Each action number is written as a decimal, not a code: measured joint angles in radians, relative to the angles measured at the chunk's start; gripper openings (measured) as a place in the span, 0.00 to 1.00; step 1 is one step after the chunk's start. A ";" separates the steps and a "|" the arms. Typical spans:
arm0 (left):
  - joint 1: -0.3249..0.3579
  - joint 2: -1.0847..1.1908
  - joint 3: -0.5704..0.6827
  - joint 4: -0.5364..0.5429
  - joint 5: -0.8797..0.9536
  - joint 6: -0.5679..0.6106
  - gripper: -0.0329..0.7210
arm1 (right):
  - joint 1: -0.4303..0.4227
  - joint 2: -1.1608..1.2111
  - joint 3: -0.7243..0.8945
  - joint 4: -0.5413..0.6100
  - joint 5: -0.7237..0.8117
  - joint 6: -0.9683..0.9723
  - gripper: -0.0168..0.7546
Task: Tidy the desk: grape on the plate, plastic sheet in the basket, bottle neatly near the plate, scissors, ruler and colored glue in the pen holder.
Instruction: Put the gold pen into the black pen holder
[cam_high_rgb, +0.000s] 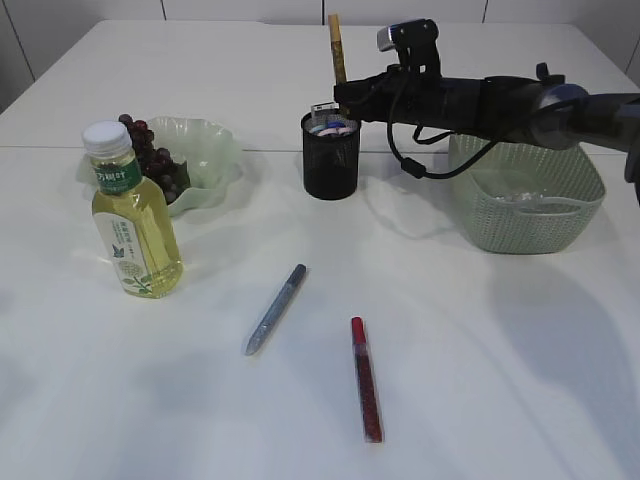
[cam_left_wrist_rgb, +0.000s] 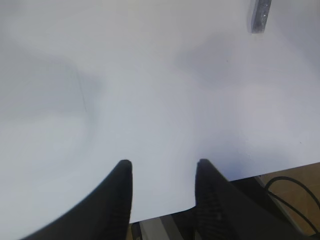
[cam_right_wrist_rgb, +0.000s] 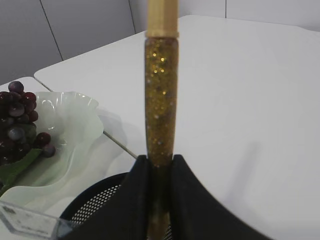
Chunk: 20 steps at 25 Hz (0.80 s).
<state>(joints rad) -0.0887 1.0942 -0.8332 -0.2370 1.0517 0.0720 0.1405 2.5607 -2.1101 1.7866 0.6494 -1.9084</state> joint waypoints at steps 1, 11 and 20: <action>0.000 0.000 0.000 0.000 0.000 0.000 0.45 | 0.000 0.000 0.000 0.000 0.002 0.008 0.15; 0.000 0.000 0.000 0.004 -0.001 0.000 0.45 | 0.000 0.000 0.000 0.000 0.023 0.019 0.19; 0.000 0.000 0.000 0.004 -0.001 0.000 0.45 | 0.000 0.000 0.000 0.000 0.025 0.019 0.43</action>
<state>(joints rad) -0.0887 1.0942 -0.8332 -0.2333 1.0508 0.0720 0.1405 2.5607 -2.1101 1.7866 0.6743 -1.8892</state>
